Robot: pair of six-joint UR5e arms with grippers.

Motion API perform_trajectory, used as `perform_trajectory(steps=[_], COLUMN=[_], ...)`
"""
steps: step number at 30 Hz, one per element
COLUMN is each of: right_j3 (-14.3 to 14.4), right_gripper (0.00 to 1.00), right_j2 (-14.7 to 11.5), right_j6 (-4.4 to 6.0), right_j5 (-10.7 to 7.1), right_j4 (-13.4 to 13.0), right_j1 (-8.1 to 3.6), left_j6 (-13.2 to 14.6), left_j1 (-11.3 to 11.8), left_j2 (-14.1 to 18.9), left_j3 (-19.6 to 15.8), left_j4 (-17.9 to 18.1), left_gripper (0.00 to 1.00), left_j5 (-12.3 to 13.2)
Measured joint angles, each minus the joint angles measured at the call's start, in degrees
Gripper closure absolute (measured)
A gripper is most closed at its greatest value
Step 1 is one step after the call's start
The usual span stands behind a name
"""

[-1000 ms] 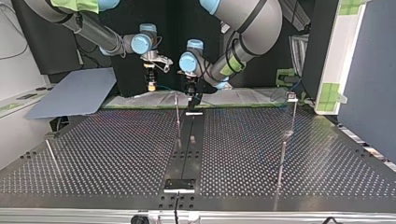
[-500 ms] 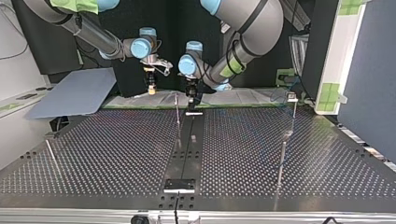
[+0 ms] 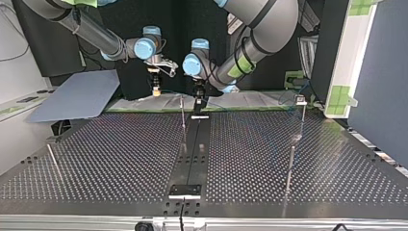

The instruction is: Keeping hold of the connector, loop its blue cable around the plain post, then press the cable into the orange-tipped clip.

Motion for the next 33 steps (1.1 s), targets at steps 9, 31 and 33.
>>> perform_trajectory(steps=[9, 31, 33], right_j3=[0.2, -6.8, -7.8], right_gripper=[1.0, 1.0, 1.0], right_j2=[-0.8, 4.6, 4.8], right_j6=[2.33, 3.29, 3.32], right_j5=[-1.2, -5.13, -5.15], right_j4=[-1.4, 1.6, 2.7], right_j1=[-1.02, -2.33, -2.55], left_j6=[-1.6, -5.7, -6.1], left_j1=[0.3, 4.2, 4.7], left_j2=[-0.1, -4.5, -4.6], left_j3=[0.2, 7.3, 7.7], left_j4=[3.1, 0.0, -0.1], left_gripper=[1.0, 1.0, 1.0], left_j5=[3.5, 9.4, 10.1])
